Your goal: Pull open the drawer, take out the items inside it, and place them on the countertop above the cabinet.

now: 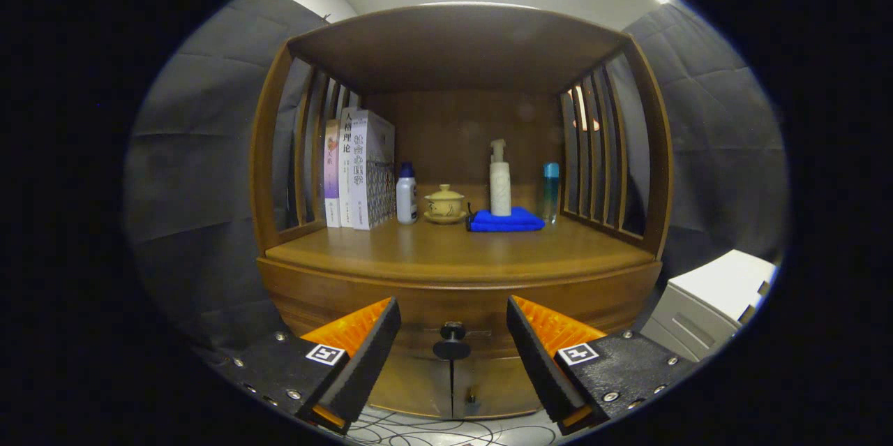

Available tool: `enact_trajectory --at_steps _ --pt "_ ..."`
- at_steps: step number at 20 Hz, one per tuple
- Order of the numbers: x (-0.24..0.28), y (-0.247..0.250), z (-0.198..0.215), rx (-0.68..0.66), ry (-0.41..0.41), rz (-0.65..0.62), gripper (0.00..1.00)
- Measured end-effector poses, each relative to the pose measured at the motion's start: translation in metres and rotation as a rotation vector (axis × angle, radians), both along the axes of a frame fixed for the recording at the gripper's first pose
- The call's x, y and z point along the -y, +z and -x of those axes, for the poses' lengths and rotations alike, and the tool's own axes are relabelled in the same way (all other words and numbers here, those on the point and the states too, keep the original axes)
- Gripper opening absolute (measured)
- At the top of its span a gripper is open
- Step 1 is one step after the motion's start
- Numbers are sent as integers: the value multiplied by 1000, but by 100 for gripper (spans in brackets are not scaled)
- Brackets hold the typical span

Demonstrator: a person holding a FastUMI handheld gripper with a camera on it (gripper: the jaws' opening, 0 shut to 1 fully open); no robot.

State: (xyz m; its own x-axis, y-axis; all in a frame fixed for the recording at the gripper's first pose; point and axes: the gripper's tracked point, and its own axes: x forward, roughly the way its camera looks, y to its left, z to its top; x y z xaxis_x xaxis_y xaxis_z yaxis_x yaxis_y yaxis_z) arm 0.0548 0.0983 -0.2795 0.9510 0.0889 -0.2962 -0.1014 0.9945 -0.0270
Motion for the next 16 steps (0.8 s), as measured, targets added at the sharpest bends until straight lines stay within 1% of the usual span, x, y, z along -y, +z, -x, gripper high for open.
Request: enact_trajectory --at_steps 2,4,7,11,13,16 --pt "4 -23 -4 -10 -10 31 95" --pt "-1 -42 -7 -31 4 51 95" --pt "-6 -69 -9 -71 3 46 94" --pt "-8 -81 -16 -48 -4 52 91" --pt "-9 -80 -21 -49 -4 49 85" --pt "1 -89 -28 -67 -45 33 76"
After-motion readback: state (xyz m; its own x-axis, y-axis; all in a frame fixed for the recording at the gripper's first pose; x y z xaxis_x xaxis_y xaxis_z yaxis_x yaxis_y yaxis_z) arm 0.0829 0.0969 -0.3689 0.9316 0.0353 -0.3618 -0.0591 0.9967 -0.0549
